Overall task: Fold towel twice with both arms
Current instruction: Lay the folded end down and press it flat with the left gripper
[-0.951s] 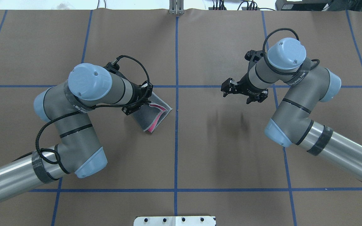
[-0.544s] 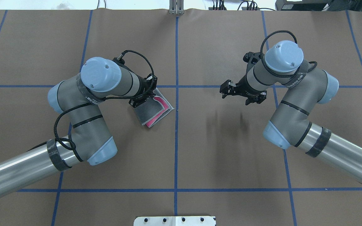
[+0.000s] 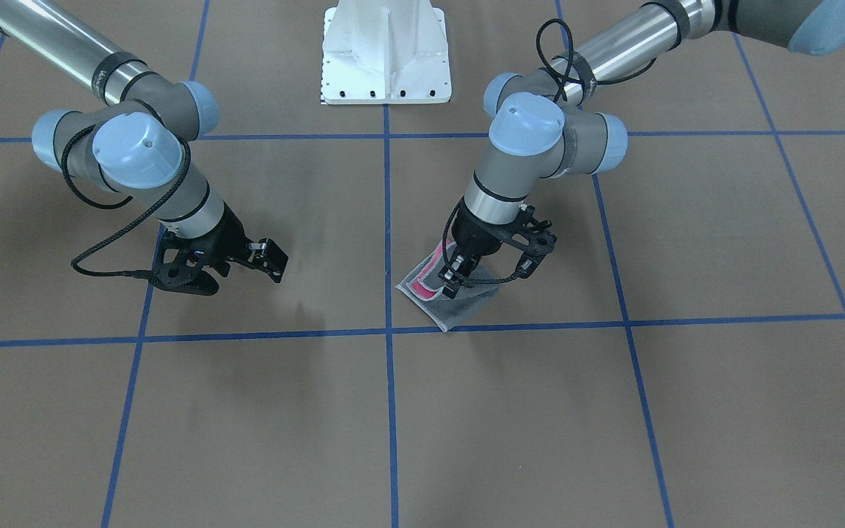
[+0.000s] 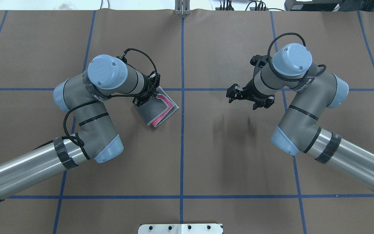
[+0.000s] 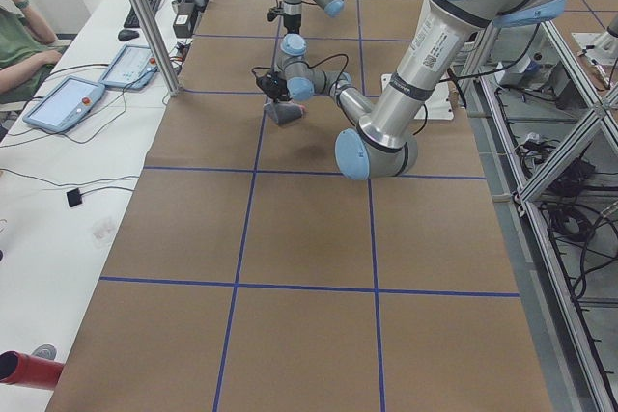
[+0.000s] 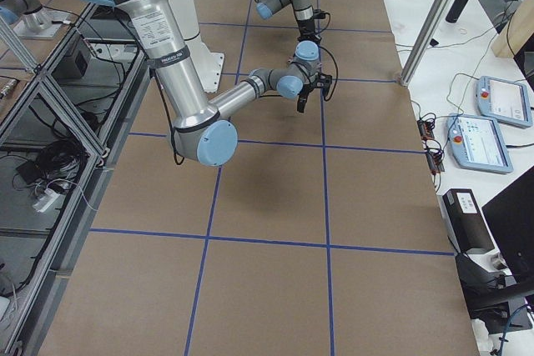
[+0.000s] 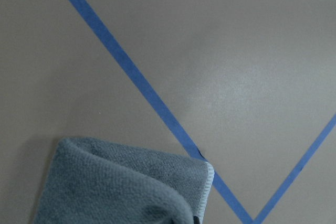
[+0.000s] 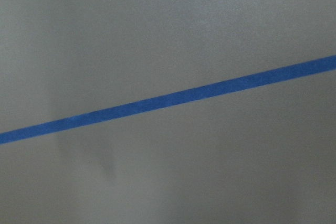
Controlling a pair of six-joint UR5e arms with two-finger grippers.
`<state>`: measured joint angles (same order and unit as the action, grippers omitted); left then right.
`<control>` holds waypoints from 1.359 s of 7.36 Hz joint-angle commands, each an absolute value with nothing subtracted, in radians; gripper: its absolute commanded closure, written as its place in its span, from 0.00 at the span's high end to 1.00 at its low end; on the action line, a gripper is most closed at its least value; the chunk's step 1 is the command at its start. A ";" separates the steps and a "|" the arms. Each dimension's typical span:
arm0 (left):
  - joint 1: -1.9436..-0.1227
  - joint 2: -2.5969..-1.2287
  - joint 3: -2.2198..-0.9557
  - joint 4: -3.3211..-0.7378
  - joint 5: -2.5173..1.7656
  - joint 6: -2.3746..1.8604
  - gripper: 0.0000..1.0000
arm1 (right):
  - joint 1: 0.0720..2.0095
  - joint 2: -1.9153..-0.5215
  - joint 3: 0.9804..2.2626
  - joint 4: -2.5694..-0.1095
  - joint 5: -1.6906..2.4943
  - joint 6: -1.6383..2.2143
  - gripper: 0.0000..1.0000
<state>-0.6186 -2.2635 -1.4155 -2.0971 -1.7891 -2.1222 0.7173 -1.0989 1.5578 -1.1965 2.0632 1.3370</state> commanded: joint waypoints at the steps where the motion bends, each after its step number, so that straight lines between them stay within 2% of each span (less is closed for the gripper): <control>1: -0.621 -2.304 -1.352 -2.146 -1.787 -2.121 1.00 | 0.716 -1.100 1.552 -1.197 2.063 1.336 0.99; 6: -0.661 -2.310 -1.312 -2.154 -1.789 -2.097 1.00 | 0.715 -1.094 1.525 -1.190 2.063 1.336 0.99; 8: -0.660 -2.386 -1.177 -2.213 -1.789 -2.100 1.00 | 0.712 -1.097 1.452 -1.068 2.063 1.347 0.99; 10: -0.657 -2.418 -1.151 -2.215 -1.789 -2.105 1.00 | 0.715 -1.092 1.451 -1.066 2.063 1.353 0.99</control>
<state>-0.6577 -2.3976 -1.1738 -2.2094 -1.7885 -2.1033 0.7127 -1.0950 1.4579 -1.0778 2.0631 1.3488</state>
